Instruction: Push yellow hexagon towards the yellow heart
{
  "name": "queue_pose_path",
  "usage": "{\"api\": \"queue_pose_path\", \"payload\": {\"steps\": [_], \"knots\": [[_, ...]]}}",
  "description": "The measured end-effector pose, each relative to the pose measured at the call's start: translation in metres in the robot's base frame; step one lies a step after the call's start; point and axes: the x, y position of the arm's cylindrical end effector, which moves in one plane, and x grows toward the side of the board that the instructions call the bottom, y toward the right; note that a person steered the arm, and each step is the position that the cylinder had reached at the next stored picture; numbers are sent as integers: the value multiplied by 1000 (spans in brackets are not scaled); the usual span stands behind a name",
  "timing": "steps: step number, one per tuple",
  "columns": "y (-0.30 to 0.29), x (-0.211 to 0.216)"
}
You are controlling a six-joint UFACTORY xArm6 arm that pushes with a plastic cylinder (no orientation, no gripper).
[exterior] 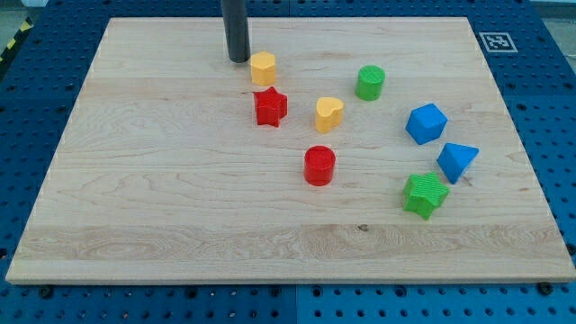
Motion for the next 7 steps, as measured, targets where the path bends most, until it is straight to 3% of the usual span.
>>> {"api": "queue_pose_path", "payload": {"steps": [2, 5, 7], "knots": [[1, 17], [55, 22], [46, 32]]}}
